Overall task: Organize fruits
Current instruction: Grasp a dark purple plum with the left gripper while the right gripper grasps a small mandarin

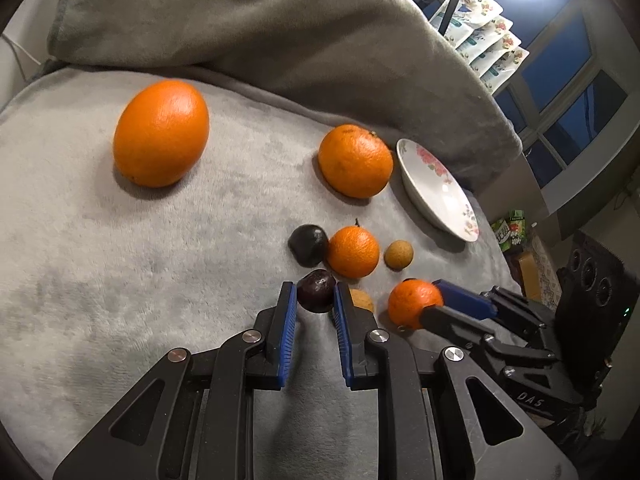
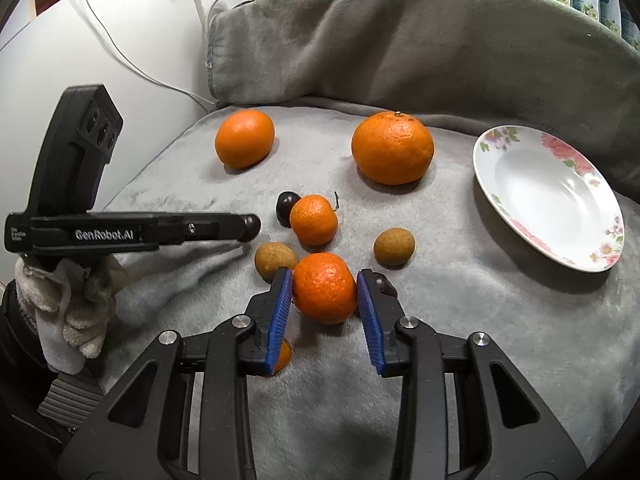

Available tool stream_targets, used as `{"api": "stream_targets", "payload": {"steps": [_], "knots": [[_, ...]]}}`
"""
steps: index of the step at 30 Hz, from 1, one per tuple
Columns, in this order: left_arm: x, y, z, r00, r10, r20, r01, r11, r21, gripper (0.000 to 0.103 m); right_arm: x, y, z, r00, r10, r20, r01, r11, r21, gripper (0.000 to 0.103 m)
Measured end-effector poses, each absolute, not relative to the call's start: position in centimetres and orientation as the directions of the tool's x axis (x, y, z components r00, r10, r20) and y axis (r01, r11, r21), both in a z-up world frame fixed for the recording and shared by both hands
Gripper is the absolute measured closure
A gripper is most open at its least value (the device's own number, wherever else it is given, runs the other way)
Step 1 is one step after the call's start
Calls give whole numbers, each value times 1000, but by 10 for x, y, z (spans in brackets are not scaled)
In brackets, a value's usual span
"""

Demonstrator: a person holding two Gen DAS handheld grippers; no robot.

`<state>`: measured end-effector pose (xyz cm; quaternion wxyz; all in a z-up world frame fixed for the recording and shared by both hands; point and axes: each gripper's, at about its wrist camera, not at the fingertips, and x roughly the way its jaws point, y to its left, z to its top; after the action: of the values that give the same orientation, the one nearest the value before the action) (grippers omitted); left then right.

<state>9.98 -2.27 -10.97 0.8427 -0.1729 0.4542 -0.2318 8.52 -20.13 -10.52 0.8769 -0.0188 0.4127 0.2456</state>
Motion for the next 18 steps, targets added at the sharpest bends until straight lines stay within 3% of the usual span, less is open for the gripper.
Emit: {"api": "stream_targets", "payload": {"steps": [18], "knots": [[117,-63,-76,497,-589,-637,331,807,-489,86,86,-235,-67,634,388,-669,-401,905,144,69]]}}
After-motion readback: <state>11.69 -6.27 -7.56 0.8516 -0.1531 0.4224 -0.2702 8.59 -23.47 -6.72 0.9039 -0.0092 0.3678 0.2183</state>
